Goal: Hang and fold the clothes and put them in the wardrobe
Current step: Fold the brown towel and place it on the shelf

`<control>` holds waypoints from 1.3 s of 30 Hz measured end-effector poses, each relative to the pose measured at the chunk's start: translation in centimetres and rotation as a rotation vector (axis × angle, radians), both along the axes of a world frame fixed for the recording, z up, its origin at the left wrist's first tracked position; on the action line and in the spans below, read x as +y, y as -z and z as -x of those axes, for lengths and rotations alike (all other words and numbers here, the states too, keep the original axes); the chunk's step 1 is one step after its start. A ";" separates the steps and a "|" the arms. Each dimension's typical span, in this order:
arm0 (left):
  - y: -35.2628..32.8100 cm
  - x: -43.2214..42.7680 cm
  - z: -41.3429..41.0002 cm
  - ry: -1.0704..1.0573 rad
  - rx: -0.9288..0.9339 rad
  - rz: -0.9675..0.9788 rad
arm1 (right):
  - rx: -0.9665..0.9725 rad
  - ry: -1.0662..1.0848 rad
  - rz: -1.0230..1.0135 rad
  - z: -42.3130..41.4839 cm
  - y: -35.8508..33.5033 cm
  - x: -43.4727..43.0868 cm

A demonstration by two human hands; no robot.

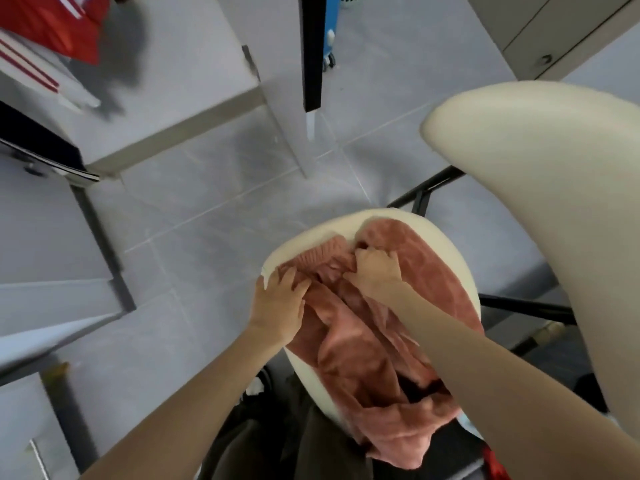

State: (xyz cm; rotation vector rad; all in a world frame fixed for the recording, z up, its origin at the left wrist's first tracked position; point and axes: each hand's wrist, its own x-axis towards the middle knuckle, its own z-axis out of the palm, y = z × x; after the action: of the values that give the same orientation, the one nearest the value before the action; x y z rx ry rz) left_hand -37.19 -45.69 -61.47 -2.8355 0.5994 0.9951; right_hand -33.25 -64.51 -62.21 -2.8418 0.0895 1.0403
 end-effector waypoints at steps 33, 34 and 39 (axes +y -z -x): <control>-47.4 20.5 1.9 -0.836 -0.545 1.536 | -0.807 -0.112 -1.137 4.9 -53.3 20.8; -48.6 21.4 2.4 -0.839 -0.593 1.556 | -0.763 -0.089 -1.158 5.0 -53.9 21.7; -51.9 25.3 4.9 -0.906 -0.725 1.530 | 0.030 0.083 -1.369 5.3 -54.6 23.8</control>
State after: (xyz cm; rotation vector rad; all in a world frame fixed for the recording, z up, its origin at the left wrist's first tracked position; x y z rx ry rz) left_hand -42.12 -20.39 -9.59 -4.3591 -0.2717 -1.2655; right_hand -38.56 -40.72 -7.66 -1.5524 -0.3571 0.6700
